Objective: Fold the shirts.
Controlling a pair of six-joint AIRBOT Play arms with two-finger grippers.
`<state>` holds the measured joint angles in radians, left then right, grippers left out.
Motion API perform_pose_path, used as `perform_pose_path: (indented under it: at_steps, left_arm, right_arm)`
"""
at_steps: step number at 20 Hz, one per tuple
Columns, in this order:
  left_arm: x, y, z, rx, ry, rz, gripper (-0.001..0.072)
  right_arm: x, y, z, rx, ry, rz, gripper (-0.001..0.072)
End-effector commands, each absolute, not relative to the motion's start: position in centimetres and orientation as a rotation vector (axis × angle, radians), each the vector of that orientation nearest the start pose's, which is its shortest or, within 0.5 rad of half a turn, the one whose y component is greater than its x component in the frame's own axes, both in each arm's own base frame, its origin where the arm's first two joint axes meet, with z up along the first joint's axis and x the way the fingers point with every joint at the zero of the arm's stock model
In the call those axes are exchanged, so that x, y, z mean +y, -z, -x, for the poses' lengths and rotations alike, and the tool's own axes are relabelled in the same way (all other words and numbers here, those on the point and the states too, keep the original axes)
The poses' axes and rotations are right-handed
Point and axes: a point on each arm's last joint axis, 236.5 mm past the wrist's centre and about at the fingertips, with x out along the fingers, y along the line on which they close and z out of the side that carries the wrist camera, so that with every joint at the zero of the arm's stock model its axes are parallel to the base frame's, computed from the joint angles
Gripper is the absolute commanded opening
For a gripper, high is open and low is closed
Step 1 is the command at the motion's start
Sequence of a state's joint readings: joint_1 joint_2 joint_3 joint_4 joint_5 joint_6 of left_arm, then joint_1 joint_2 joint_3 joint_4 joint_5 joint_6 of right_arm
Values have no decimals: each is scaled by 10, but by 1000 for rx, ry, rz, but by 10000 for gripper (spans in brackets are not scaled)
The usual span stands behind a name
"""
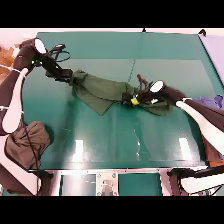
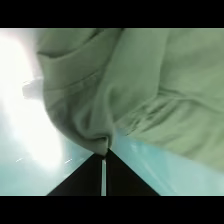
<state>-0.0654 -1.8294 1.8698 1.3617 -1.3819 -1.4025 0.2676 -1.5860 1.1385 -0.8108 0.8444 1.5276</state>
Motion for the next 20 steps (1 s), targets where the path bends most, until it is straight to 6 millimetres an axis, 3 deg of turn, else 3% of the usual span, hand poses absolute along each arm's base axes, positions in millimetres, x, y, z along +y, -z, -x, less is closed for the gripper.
perform_pose_path:
  at_steps: [1, 3, 4, 7, 9, 10, 12, 14, 16, 18, 20]
  left_arm:
    - [-46, -53, -502, 1222, 185, -113, 25]
    - [-38, -128, -497, 1047, 145, -132, 25]
    - [-38, -175, -489, 933, 133, -117, 25]
    - [-35, -327, -440, 530, 108, -71, 25]
    - [-32, -437, -377, 201, 100, -53, 25]
    - [-29, -489, -336, 30, 96, -47, 25]
    - [-23, -562, -252, -237, 88, -28, 25]
    - [-19, -591, -190, -371, 87, -20, 25]
    - [-18, -595, -165, -396, 87, -20, 25]
    - [-20, -585, -172, -344, 97, -18, 26]
    - [-30, -560, -204, -227, 134, -5, 25]
  right_arm:
    - [213, -23, -403, 1287, -532, -512, 15]
    - [180, -111, -408, 1147, -563, -490, 15]
    - [158, -160, -407, 1051, -562, -472, 15]
    - [102, -289, -393, 730, -496, -406, 15]
    - [75, -366, -369, 513, -438, -343, 15]
    - [66, -401, -355, 403, -408, -309, 15]
    - [53, -467, -320, 182, -345, -247, 15]
    - [43, -516, -283, -1, -271, -204, 15]
    - [34, -542, -254, -114, -193, -155, 15]
    - [30, -547, -246, -140, -159, -130, 15]
    - [26, -539, -256, -114, -157, -141, 15]
